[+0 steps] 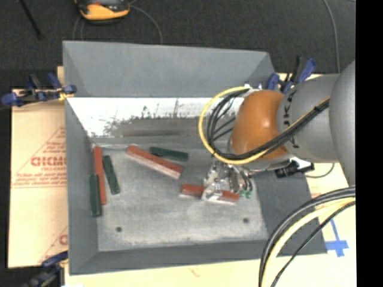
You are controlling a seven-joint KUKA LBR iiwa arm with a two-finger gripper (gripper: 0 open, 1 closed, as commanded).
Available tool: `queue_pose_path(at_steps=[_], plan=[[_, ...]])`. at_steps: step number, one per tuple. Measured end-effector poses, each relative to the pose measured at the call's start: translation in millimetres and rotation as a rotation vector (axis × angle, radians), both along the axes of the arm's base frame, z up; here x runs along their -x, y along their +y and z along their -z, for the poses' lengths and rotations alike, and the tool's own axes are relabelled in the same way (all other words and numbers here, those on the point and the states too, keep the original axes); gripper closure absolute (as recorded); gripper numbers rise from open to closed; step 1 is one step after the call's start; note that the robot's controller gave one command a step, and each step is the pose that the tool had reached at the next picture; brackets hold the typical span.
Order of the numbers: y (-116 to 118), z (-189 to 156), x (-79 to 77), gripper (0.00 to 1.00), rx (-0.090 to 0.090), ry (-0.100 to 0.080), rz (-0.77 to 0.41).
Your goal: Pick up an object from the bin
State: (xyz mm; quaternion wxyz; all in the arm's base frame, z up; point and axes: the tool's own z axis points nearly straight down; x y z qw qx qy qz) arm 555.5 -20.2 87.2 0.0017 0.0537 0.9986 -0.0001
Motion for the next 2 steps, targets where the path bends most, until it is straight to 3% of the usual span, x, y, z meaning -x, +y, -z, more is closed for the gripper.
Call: queue_pose_path(at_steps=[1, 2], plan=[[-0.2, -19.7, 2.0, 1.0, -0.001, 0.009, -0.001], [-0.4, -38.1, 0.0, 1.0, 0.0, 0.003, -0.001]])
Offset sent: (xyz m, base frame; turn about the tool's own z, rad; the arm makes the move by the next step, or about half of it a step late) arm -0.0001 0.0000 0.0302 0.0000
